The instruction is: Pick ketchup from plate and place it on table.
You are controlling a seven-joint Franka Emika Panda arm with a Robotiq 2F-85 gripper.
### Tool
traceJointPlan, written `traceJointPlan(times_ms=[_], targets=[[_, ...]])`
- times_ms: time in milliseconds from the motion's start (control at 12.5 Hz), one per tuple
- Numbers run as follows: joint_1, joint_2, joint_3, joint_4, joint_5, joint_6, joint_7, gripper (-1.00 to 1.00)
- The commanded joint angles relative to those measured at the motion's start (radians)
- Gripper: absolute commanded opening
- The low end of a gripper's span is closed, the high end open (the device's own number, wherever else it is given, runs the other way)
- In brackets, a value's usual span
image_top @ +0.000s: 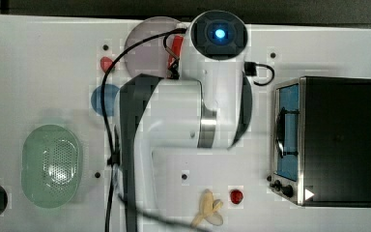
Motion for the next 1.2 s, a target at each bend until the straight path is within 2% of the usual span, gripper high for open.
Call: traceJointPlan(times_ms=[80, 480, 1200], targets=[[0.012, 0.052, 0.036, -0.009, 0.007, 0.095, -0.227, 1.0], [0.013, 0.238, 0.036, 0.048, 0.004, 0.249, -0.477, 1.0], [0.031, 0.547, 0.037, 0.287, -0.056, 0.305, -0.604, 1.0]])
